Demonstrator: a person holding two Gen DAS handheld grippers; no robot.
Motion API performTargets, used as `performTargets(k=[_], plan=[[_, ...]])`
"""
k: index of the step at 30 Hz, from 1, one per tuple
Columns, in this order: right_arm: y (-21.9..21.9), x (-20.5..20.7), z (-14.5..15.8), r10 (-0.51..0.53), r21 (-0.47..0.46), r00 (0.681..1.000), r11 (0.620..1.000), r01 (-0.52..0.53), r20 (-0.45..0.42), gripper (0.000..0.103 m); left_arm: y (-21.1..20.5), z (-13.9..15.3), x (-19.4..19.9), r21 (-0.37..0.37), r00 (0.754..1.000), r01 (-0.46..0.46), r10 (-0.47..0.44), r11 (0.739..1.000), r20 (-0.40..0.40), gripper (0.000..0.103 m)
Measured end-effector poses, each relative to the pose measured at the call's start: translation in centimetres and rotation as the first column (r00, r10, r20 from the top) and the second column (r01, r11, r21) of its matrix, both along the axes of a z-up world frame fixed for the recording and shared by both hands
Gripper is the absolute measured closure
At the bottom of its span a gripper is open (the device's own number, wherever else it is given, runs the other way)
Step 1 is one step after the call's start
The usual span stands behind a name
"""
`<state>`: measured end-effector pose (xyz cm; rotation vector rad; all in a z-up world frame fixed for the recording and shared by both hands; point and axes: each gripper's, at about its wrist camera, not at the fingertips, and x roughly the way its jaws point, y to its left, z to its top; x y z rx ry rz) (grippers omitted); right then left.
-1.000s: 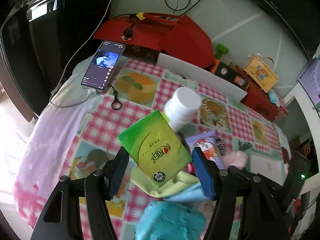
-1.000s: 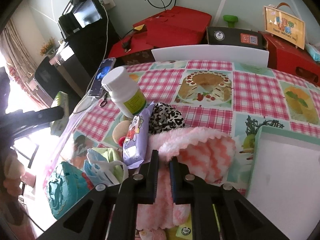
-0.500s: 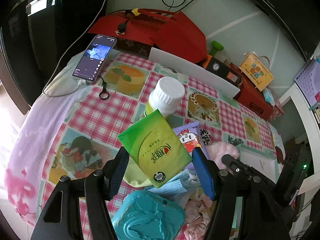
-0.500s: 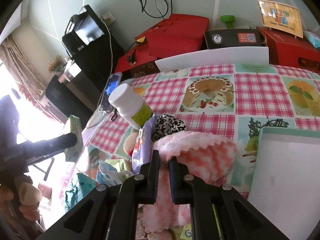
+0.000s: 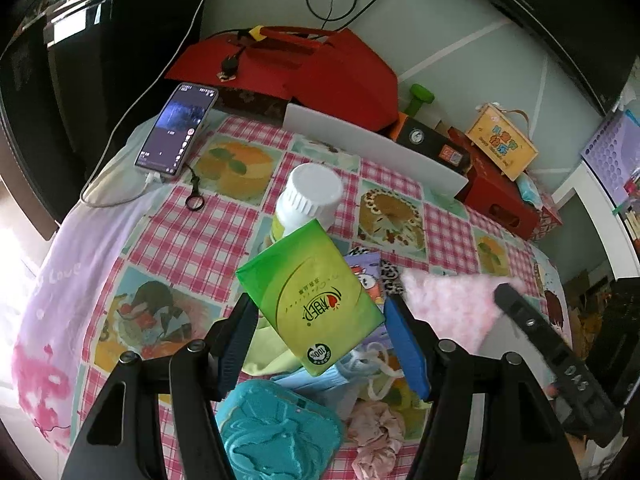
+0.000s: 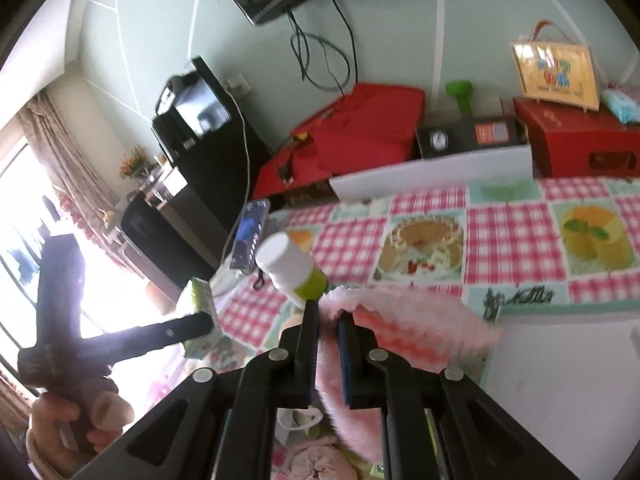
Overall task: Organize soft objects
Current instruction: 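Close the right tool on the pink towel and lift while the left tool grasps and lifts the tissue pack, then carry the towel with the right tool into the white tray while the left tool drops the tissue pack there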
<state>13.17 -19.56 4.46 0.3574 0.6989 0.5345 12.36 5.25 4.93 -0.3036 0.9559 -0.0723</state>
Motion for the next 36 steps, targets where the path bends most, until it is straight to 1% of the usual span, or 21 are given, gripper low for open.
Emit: performTargets(k=[8,13,16,19,24,29,31,36], plan=[[-3.3,-2.3,4.3,-0.064,0.035,0.991,0.998,0.060,0.118,0.093,-2.1,2.4,-0.3,0.006,0.998,0.039,-0.039,0.999,0.049,0.036],[-6.0,-4.2,7.1,-0.125,0.057,0.973,0.992,0.116,0.196,0.093,-4.4,3.9,-0.4,0.013,0.994,0.077,-0.078,0.997,0.080,0.037],[-7.6,-5.0,8.1,-0.170,0.054,0.961,0.985,0.162,0.219,0.093,-6.3,4.4,-0.3,0.013,0.989,0.114,-0.114,0.993,0.090,0.037],[-9.6,-5.8,8.7,-0.228,0.053,0.947,0.974,0.222,0.227,0.093,-8.7,4.7,-0.3,0.018,0.982,0.160,-0.161,0.987,0.095,0.036],[-13.8,-7.1,9.3,-0.340,0.041,0.913,0.940,0.340,0.223,0.093,-12.2,4.7,0.0,0.016,0.970,0.224,-0.224,0.975,0.094,0.036],[-17.4,-8.0,9.1,-0.418,0.006,0.885,0.905,0.426,0.205,0.093,-16.0,4.0,0.5,0.026,0.955,0.287,-0.288,0.958,0.074,0.036],[-19.0,-8.3,8.8,-0.460,-0.005,0.867,0.883,0.470,0.191,0.093,-17.2,3.5,0.7,0.027,0.950,0.304,-0.305,0.952,0.062,0.036],[-22.1,-8.8,7.8,-0.525,-0.011,0.837,0.846,0.532,0.156,0.093,-20.5,2.2,1.2,0.038,0.938,0.344,-0.346,0.938,0.037,0.036]])
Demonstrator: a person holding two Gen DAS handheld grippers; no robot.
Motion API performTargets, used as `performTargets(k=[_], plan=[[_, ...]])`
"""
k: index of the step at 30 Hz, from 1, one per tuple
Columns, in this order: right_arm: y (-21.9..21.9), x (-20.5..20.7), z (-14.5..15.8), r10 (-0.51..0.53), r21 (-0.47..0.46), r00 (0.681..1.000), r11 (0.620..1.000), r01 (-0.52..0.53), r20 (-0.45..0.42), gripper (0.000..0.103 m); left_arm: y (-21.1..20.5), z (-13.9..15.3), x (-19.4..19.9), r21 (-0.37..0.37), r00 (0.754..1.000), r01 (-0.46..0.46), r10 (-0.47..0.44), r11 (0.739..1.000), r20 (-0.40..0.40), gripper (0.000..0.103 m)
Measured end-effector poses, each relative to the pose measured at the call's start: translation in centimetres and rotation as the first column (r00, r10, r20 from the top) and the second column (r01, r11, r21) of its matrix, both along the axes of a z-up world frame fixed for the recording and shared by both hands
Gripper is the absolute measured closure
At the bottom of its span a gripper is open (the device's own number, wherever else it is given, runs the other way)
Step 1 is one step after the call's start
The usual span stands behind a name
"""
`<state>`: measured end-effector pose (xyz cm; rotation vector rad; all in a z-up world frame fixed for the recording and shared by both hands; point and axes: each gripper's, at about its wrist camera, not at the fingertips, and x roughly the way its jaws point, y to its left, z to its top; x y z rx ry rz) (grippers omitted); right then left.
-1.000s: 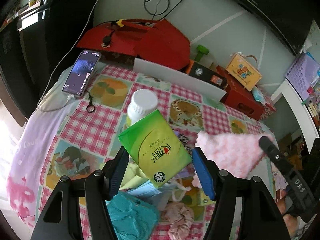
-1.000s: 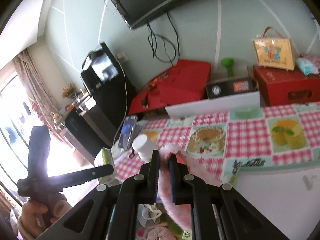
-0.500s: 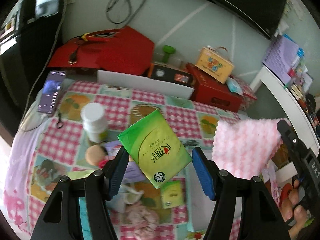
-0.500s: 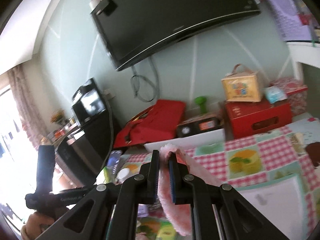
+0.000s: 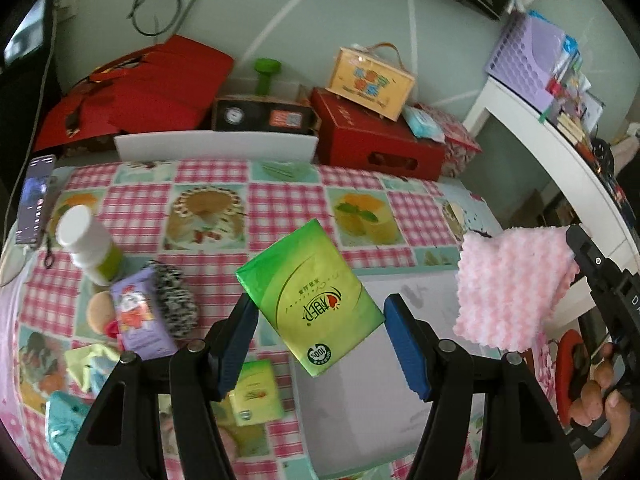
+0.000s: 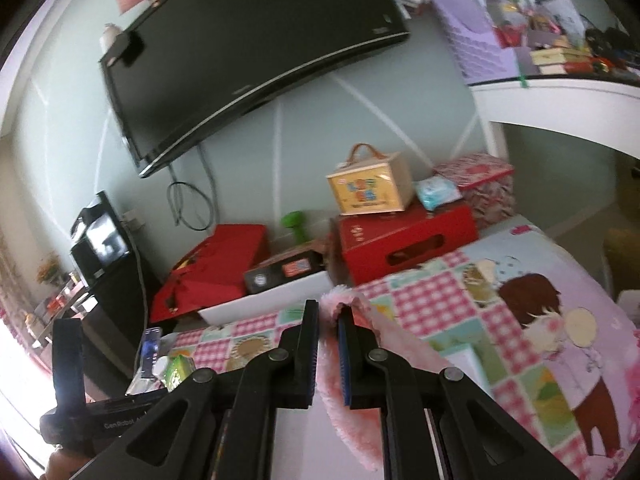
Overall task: Organize soft objects
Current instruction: 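Carry the towel with the right tool into the white tray while the left tool drops the tissue pack there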
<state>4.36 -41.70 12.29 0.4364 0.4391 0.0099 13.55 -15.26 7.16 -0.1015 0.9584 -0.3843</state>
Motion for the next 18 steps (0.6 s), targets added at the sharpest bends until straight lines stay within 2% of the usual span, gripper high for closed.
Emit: performTargets(k=[7,15,18], plan=[[-2.9,0.7,-3.0,-0.072,0.023,0.992,0.997,0.074,-0.102,0.093,-4.5,-3.0,0.8,0.045,0.997,0.064,-0.062,0.997,-0.053,0.036],[-3.6,2.6,-6.3,-0.075,0.051,0.972,0.995,0.089,-0.223,0.093,-6.6,-7.3,1.5,0.073,0.988,0.088,-0.078,0.993,-0.135,0.036],[-3.9,3.4,-7.9,-0.064,0.099,0.959,0.991,0.094,-0.276,0.093,-7.0,-8.5,1.7,0.092,0.986,0.085,-0.070,0.992,-0.153,0.036]])
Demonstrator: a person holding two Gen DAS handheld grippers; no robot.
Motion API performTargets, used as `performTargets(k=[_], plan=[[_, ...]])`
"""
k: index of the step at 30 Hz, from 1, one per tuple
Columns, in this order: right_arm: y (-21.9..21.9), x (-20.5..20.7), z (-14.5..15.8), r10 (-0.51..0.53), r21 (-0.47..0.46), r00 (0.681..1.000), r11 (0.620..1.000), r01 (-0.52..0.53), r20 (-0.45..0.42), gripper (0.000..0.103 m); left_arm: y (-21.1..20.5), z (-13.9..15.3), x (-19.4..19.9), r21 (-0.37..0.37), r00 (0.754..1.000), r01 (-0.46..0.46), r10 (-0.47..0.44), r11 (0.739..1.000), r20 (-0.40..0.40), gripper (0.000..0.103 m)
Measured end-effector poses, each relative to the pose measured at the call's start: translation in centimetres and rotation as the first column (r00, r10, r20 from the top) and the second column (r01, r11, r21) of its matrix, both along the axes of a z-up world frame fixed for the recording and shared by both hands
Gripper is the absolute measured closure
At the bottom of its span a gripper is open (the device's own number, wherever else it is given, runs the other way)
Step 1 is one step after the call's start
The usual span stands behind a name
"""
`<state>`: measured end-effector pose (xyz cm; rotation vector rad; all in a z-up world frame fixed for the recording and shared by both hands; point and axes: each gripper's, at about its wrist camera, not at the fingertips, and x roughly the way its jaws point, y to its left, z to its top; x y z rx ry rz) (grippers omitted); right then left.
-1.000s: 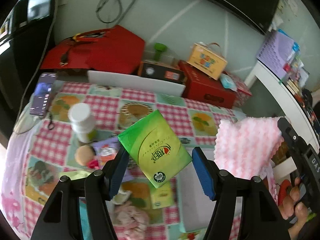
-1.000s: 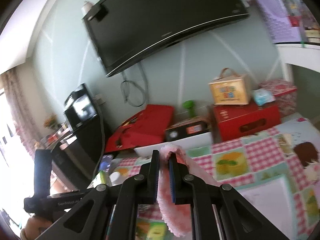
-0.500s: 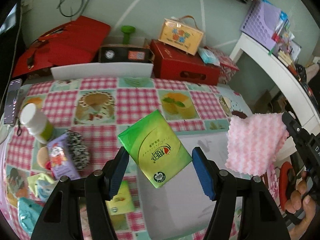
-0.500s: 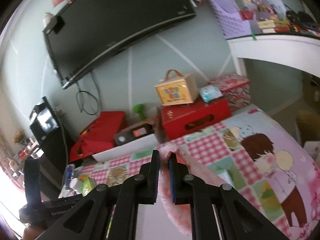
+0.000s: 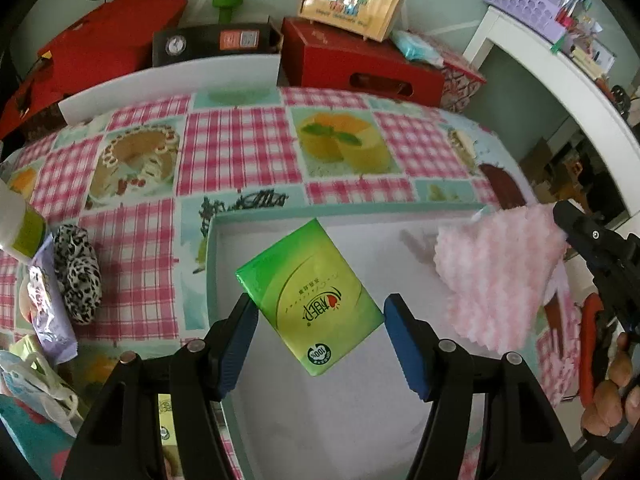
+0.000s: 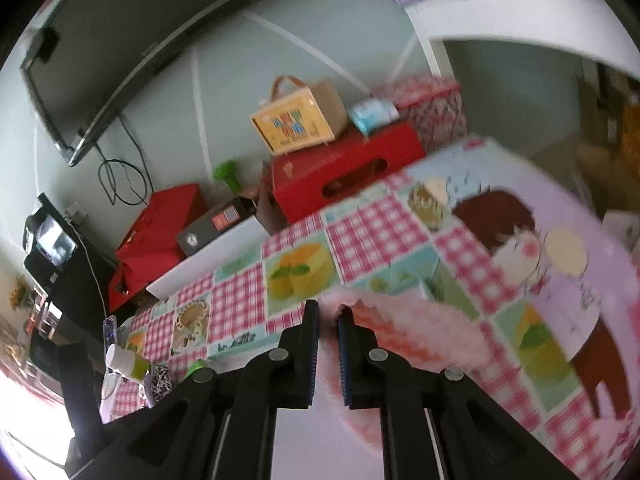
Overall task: Organize soft objects
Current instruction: 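Carry the towel with the right tool into the white tray while the left tool drops the tissue pack there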
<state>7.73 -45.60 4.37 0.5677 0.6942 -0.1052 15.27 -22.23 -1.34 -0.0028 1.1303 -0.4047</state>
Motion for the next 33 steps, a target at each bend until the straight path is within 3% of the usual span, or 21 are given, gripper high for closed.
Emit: performTargets(k=[7,21,28,30,33], plan=[[1.4,2.1,-3.1,0.041,0.004,0.990,0.999,-0.041,-0.132,0.091,-0.1,-2.0,0.2,0.020,0.999,-0.006,0.007,1.000,-0.044,0.036],[4.3,4.4,-7.2,0.072,-0.082,0.931,0.991,-0.108,-0.358,0.088,-0.9,-3.6,0.3,0.068,0.996,0.022,-0.016,0.997,-0.086,0.036],[4.1,4.3,-7.6,0.027,-0.119,0.914,0.990,-0.081,-0.405,0.055,-0.8,-3.3,0.2,0.069,0.996,0.020,-0.013,0.997,-0.088,0.031],[4.2,4.2,-7.3,0.012,-0.138,0.913,0.988,-0.075,-0.407,0.041,-0.6,-3.0,0.0,0.064,0.996,0.018,-0.012,0.998,-0.084,0.030],[4.4,4.2,-6.8,0.003,-0.160,0.914,0.984,-0.074,-0.405,0.035,-0.4,-2.7,-0.2,0.052,0.997,0.012,-0.008,0.999,-0.083,0.030]])
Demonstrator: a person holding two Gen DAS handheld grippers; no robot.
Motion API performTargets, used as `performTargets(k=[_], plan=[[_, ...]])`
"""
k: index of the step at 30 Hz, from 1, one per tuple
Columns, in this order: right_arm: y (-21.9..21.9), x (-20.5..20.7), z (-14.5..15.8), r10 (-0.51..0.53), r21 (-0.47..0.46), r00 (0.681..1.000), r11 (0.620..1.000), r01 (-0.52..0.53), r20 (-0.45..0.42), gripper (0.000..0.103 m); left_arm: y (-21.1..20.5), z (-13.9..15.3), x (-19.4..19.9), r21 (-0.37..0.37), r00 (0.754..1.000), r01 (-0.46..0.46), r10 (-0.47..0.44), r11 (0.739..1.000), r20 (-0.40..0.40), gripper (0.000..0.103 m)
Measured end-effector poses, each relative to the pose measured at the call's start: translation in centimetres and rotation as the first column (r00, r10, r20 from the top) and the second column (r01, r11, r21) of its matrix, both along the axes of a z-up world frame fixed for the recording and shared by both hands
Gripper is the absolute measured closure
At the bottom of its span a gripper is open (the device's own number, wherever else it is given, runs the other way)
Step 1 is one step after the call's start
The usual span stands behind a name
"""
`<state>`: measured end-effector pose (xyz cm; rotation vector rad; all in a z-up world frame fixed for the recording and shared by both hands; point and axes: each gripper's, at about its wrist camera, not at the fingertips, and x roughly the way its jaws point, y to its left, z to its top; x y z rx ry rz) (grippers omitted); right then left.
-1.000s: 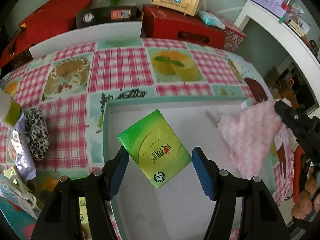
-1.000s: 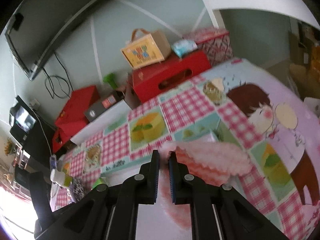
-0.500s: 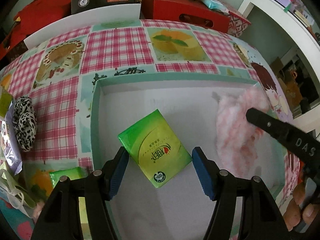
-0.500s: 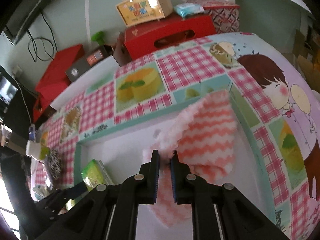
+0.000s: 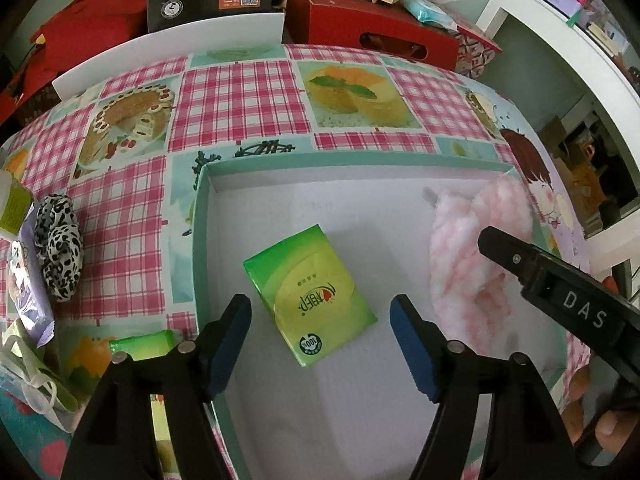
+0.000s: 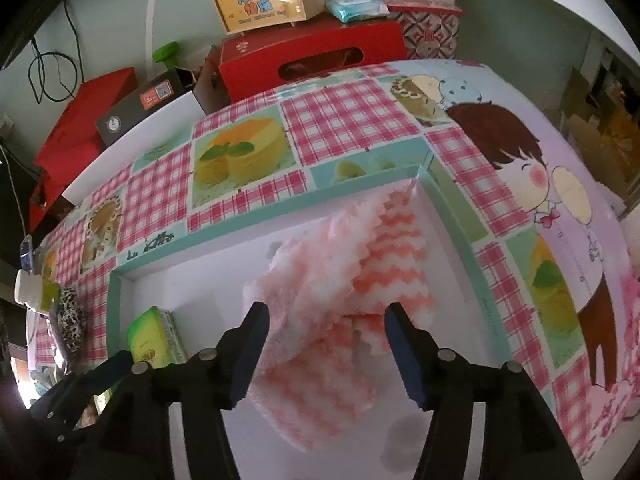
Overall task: Organize soft objects
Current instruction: 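Carry the towel with the right tool into the white tray while the left tool drops the tissue pack there, then open both tools and withdraw them from the tray back toward the table items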
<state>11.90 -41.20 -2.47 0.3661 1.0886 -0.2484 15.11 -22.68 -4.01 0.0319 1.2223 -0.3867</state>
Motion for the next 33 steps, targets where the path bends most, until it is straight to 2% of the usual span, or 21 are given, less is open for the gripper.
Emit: performTargets(k=[4,8,11,15,17,18,19,33], plan=[[0.3,0.0,0.3,0.004,-0.028,1.000,1.000,-0.004,-0.001,0.031,0.4,0.3,0.1,-0.025,1.000,-0.019,0.019,1.000,0.003,0.020],[0.3,-0.2,0.8,0.002,-0.054,1.000,0.999,-0.001,0.017,0.018,0.8,0.7,0.2,-0.025,0.999,-0.032,0.033,0.999,0.031,0.020],[0.1,-0.3,1.1,-0.005,-0.065,1.000,0.998,0.007,0.028,0.015,0.9,1.0,0.2,-0.029,0.998,-0.038,0.040,0.999,0.049,0.020],[-0.2,-0.5,1.3,-0.022,-0.074,0.999,0.997,0.025,0.036,0.000,0.8,1.5,0.0,-0.030,0.996,-0.039,0.041,0.999,0.079,0.019],[-0.3,-0.6,1.5,-0.031,-0.080,0.999,0.996,0.034,0.041,0.000,0.7,1.6,0.0,-0.026,0.996,-0.038,0.040,0.999,0.085,0.014],[-0.4,-0.7,1.5,-0.035,-0.080,0.998,0.996,0.038,0.043,0.000,0.7,1.6,-0.1,-0.028,0.996,-0.037,0.039,0.999,0.085,0.003],[-0.5,-0.7,1.6,-0.040,-0.081,0.998,0.996,0.043,0.045,0.000,0.6,1.6,-0.1,-0.032,0.995,-0.037,0.040,0.999,0.087,0.000],[-1.0,-1.4,2.1,-0.095,-0.097,0.994,0.990,0.101,0.058,0.000,1.2,2.6,-0.3,-0.084,0.993,-0.044,0.052,0.996,0.102,0.000]])
